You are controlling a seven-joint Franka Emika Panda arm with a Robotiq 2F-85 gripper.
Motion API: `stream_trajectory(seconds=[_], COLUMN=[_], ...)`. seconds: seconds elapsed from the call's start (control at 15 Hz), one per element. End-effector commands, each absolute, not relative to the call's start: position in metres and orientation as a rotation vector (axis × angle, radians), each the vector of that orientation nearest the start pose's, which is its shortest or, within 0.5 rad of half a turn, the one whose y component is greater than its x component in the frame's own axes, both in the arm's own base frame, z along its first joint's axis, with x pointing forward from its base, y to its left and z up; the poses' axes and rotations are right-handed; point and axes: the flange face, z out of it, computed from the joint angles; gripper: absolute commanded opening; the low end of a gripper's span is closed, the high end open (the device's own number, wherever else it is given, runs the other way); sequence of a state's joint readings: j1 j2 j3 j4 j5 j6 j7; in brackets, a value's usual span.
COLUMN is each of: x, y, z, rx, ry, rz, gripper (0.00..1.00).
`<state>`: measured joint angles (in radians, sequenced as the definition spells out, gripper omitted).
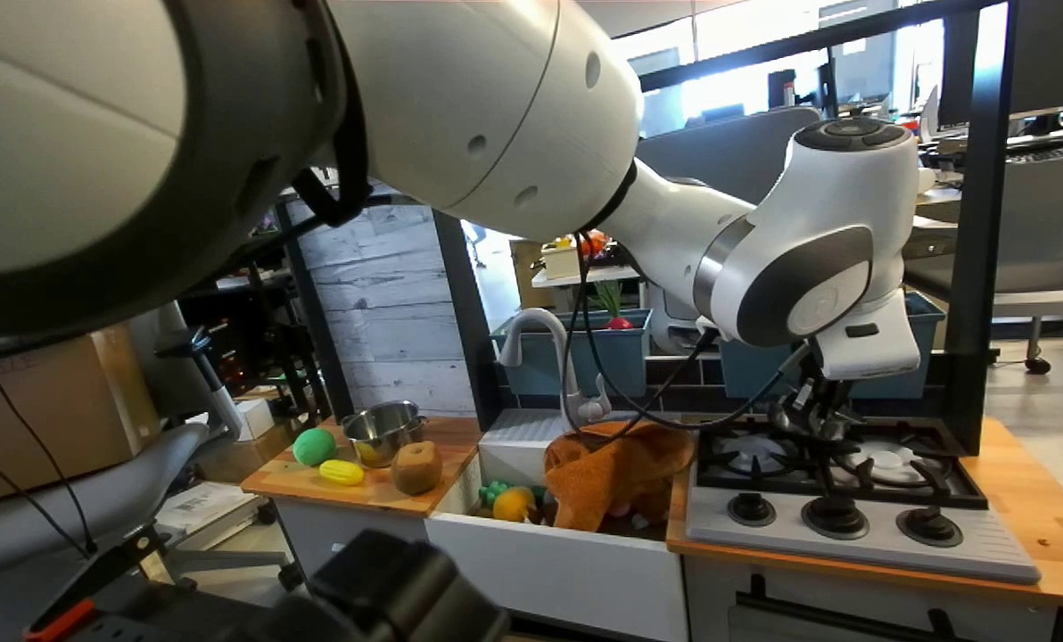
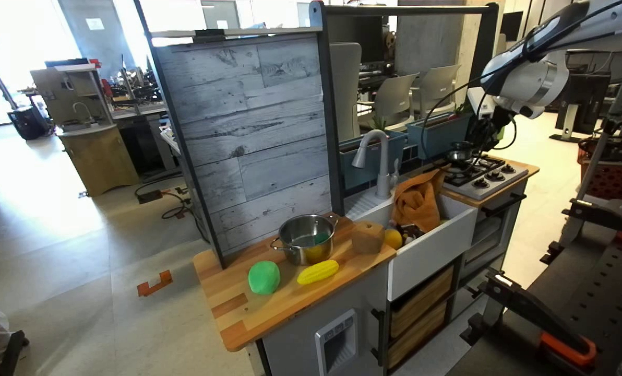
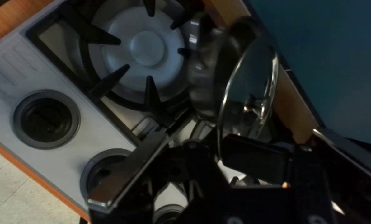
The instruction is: Remove the silver lid from the silver pot.
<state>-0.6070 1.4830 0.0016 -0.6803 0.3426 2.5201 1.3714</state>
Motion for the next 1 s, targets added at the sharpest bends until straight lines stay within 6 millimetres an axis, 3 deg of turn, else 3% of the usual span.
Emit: stream_trajectory(seconds=[0.0,0.4,0.93], x=[0.652,0.628,0.599], y=[-0.479,-0.501,-0.496], z=[0.067,0.055,0.01], rx=[-1.164,-1.091,-1.043], ry=[2.377,2.315,2.588], rz=[-0.406,-0.514,-0.526], gripper=[0.0,0.0,0.0])
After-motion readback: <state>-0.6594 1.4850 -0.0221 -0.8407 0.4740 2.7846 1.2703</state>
